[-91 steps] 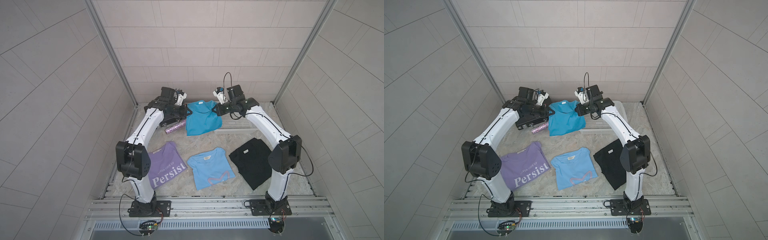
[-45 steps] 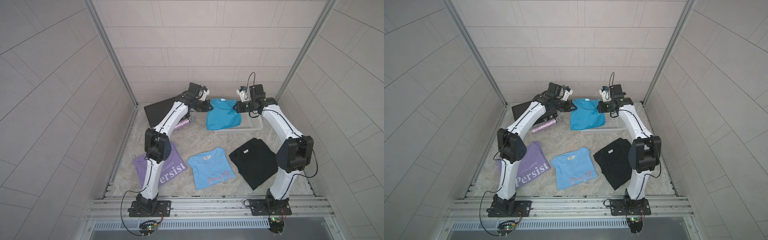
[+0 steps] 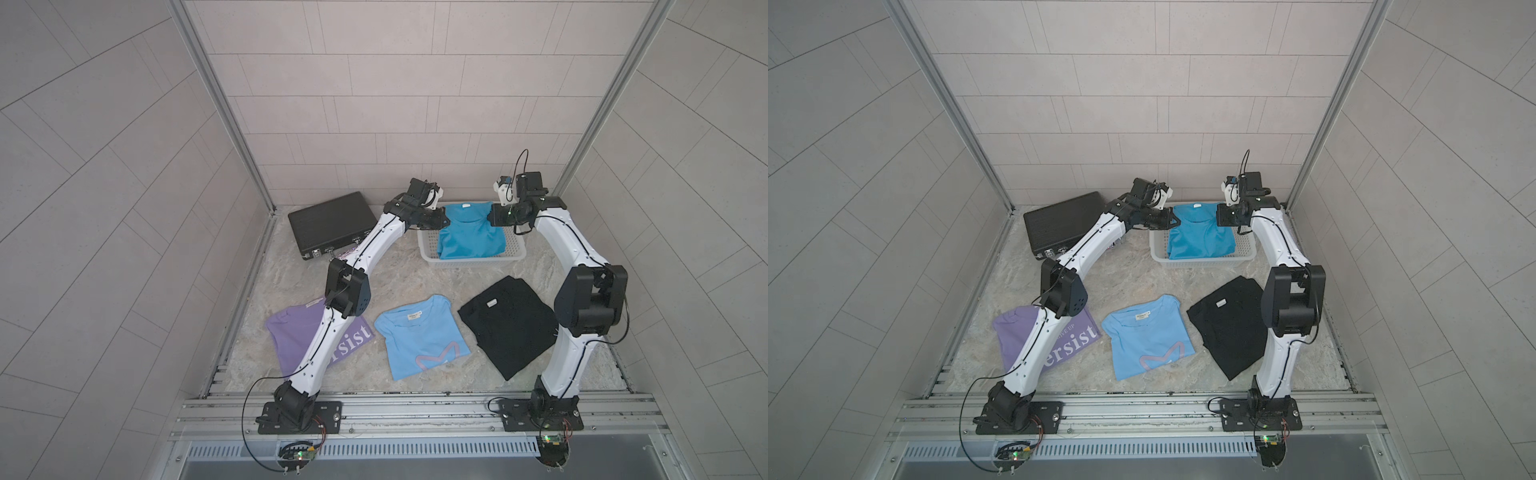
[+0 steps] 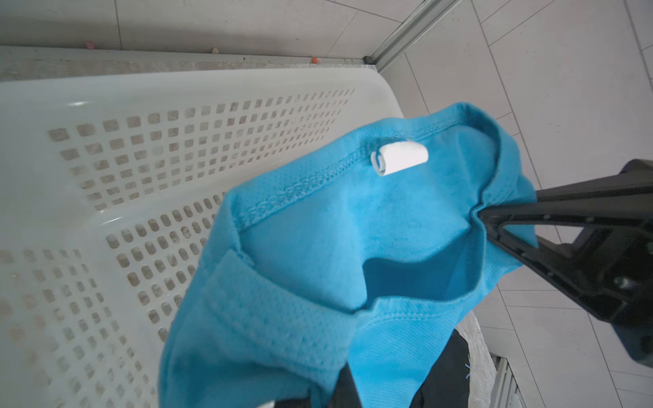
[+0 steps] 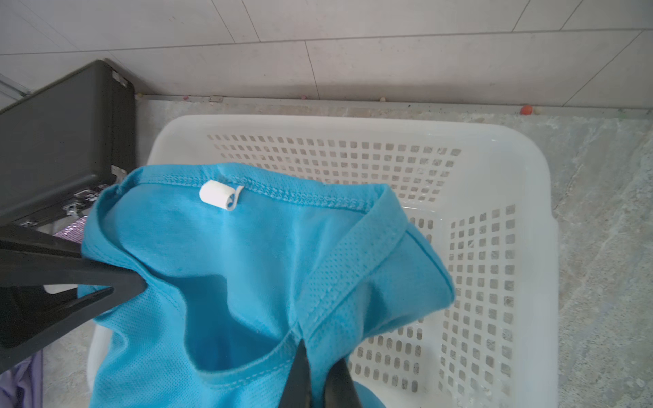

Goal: Put the folded t-shirts into the basket
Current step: Place the T-shirt in the bin.

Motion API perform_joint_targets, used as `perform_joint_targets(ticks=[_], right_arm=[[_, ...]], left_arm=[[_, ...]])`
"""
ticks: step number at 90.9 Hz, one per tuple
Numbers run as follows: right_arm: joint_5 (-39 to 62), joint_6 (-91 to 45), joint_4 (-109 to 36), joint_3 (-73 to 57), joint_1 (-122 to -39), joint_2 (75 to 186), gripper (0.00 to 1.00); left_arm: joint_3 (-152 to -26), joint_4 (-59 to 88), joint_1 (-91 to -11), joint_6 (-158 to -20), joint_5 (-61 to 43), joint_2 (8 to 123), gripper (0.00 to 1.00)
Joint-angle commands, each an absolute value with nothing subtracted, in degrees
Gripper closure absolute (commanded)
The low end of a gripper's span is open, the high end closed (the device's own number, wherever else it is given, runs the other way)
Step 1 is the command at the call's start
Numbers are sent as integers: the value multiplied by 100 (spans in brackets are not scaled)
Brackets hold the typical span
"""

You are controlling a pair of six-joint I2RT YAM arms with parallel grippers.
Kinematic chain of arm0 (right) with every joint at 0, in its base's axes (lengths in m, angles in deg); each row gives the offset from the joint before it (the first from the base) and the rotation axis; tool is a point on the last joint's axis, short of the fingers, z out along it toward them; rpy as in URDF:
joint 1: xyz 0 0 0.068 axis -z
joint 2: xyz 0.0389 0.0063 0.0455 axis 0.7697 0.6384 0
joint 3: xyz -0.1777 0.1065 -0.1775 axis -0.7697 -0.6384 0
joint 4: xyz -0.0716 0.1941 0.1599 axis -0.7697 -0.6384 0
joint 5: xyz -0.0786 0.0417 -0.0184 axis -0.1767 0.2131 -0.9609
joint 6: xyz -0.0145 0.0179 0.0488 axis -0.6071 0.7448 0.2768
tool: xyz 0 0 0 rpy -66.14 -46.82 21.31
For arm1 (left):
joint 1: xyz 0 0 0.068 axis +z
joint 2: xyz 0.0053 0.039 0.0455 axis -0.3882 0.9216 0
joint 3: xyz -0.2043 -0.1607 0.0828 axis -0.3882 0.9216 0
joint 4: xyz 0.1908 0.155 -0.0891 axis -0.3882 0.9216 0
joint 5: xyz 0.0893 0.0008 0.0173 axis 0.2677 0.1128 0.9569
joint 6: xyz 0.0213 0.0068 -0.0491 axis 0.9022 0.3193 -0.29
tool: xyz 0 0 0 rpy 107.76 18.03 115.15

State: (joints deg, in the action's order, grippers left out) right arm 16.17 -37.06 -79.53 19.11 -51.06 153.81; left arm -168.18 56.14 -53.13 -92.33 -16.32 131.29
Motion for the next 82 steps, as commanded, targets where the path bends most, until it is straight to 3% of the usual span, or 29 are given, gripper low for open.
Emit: perform_joint_targets(ticks=[1,29,59,70,82], right_arm=[[1425,-3737,-7841,2064,-5095,15642,100],[1177,-3739,-8014,2408,-5097,16387,100],[1057,-3888,-7933,2166,-5102,16175,100],[1047,-3929,-7762,2053,-5101,16243,100],[1030,-3948,-7501,2021,-5097,16412,91]], left_arm=[[-17145,5494,-5306,-9296,-1475,13401,100],[-17369,5649,-5319,-9286,-1472,13965,100],[-17222,5896,-5373,-9057,-1340,13778,100],[-16974,5843,-5440,-8647,-1066,13694,87],[-16943,5779,-5467,-8379,-586,13740,76]])
